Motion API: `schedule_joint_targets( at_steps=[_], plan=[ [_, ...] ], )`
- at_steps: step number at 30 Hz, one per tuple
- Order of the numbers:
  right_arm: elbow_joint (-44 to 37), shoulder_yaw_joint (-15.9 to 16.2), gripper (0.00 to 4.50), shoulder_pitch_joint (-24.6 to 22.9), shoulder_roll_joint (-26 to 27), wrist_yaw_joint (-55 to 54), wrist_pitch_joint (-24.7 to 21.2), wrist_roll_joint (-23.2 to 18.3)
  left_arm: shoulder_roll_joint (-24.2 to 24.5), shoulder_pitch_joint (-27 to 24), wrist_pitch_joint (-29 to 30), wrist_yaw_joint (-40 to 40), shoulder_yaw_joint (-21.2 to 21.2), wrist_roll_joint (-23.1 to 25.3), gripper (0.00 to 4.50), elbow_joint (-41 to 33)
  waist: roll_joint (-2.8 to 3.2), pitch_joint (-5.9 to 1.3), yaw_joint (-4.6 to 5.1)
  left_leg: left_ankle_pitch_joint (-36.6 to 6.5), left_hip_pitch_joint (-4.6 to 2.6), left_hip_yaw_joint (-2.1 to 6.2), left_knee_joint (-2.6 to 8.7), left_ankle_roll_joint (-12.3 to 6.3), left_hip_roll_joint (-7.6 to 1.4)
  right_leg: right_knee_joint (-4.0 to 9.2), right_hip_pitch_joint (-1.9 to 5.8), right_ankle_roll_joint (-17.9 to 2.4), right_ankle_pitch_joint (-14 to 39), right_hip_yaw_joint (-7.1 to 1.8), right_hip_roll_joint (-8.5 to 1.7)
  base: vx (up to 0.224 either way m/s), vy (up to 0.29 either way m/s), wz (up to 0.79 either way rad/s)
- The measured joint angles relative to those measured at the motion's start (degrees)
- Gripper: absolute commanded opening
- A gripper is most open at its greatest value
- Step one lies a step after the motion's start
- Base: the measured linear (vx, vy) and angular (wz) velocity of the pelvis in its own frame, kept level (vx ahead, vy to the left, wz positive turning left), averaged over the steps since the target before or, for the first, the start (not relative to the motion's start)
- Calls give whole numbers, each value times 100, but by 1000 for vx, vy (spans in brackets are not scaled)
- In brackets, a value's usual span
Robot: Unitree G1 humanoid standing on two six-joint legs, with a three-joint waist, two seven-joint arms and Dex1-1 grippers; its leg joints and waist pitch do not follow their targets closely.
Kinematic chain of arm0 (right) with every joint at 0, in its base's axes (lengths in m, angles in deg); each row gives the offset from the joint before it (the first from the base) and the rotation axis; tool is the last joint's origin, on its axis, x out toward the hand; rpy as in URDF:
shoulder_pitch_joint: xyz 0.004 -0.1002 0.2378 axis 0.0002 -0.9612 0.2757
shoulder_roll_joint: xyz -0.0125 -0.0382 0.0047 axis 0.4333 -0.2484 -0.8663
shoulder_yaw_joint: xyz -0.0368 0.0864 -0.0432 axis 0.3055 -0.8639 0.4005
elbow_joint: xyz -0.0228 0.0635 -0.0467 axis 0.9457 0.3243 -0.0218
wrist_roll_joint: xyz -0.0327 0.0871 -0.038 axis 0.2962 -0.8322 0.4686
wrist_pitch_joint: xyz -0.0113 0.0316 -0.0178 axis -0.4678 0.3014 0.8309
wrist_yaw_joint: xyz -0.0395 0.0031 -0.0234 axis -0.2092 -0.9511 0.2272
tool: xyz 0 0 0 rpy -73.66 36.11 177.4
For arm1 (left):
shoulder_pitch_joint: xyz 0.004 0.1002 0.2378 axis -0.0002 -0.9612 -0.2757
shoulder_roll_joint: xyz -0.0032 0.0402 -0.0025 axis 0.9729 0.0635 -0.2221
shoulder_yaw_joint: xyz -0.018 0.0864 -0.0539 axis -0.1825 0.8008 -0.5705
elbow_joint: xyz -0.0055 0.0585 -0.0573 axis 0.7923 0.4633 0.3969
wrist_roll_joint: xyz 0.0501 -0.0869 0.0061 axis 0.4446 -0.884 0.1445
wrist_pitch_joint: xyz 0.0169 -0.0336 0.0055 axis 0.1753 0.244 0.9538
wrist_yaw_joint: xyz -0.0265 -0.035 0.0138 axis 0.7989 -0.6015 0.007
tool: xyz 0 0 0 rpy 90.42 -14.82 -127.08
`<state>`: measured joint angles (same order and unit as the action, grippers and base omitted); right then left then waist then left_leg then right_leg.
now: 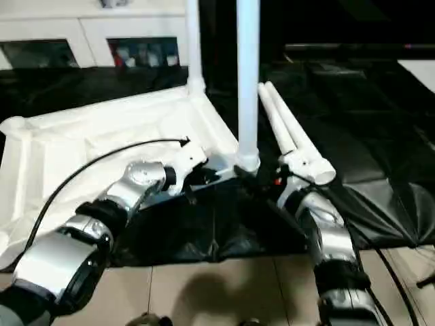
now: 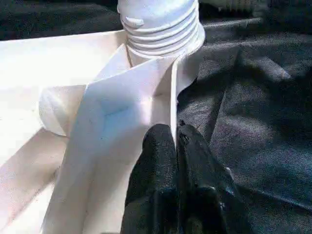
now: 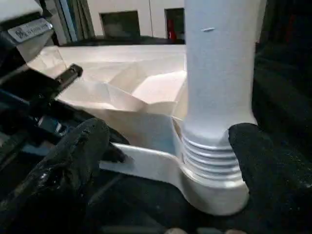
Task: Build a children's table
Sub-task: Insert table leg to table base
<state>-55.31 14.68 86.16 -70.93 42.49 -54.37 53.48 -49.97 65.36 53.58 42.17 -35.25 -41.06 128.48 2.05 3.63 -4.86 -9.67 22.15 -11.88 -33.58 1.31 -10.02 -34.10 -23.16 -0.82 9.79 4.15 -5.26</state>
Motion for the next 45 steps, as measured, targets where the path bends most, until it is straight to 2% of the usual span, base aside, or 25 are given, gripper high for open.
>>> schedule_joint_targets(
  at_steps=[6,13,17,20,22,27,29,34,37,39,45],
  plan=[
    [-536,-334,445,-333,-513,198,-352,-280,46,-8,-70,131,28,1,0,-9,-28,9,-11,0,0,0,3,-4,2,4,0,6,3,-1,0,0,0,0],
    [-561,-749,445,-383,-938,207,-674,-553,133,-72,-164,414,82,-4,0,-86,-33,9,-44,1,2,0,0,-5,5,4,3,9,5,-3,-2,0,0,0],
    [-758,-768,445,-429,-1033,236,-837,-620,176,-80,-206,479,90,-1,0,-86,-37,6,-29,1,0,0,0,-5,4,1,3,9,5,-1,-2,0,0,0],
    [-901,-647,445,-426,-1000,318,-916,-631,188,-86,-226,519,96,0,0,-90,-37,5,-32,2,1,1,1,-6,3,1,3,10,6,1,-2,0,0,0],
    [-944,-434,445,-392,-928,351,-943,-555,203,-99,-228,594,106,2,0,-120,-38,4,-31,2,1,1,0,-7,3,1,3,10,6,1,-2,0,0,0],
    [-269,295,445,271,-583,-167,-802,330,225,-164,-279,805,165,3,0,-227,-34,2,-29,1,3,1,-6,-2,3,-4,2,7,4,0,-2,0,0,0],
    [-165,401,445,420,-516,-308,-775,477,207,-166,-306,859,216,7,0,-240,-36,2,-69,1,3,0,-5,-2,4,-2,11,11,7,-4,-3,0,0,0],
    [400,637,445,966,-269,-688,-656,818,240,-163,-312,879,217,12,0,-241,-58,3,-58,0,3,-3,-7,-4,6,-8,8,10,6,-10,-5,0,0,0],
    [629,783,445,1135,-171,-707,-589,931,246,-164,-306,872,218,15,0,-242,-70,3,-52,1,2,-3,-8,-3,4,-10,9,10,6,-9,-4,0,0,0],
    [748,838,416,1196,-160,-644,-551,942,255,-164,-304,877,220,16,0,-252,-74,4,-53,1,3,-3,-9,-3,5,-9,9,10,6,-9,-5,0,0,0],
    [1058,854,366,1251,-167,-543,-423,1065,295,-178,-304,911,218,10,0,-269,-75,3,-45,1,2,-3,-10,-4,4,-14,8,9,6,-9,-4,0,0,0]
  ],
)
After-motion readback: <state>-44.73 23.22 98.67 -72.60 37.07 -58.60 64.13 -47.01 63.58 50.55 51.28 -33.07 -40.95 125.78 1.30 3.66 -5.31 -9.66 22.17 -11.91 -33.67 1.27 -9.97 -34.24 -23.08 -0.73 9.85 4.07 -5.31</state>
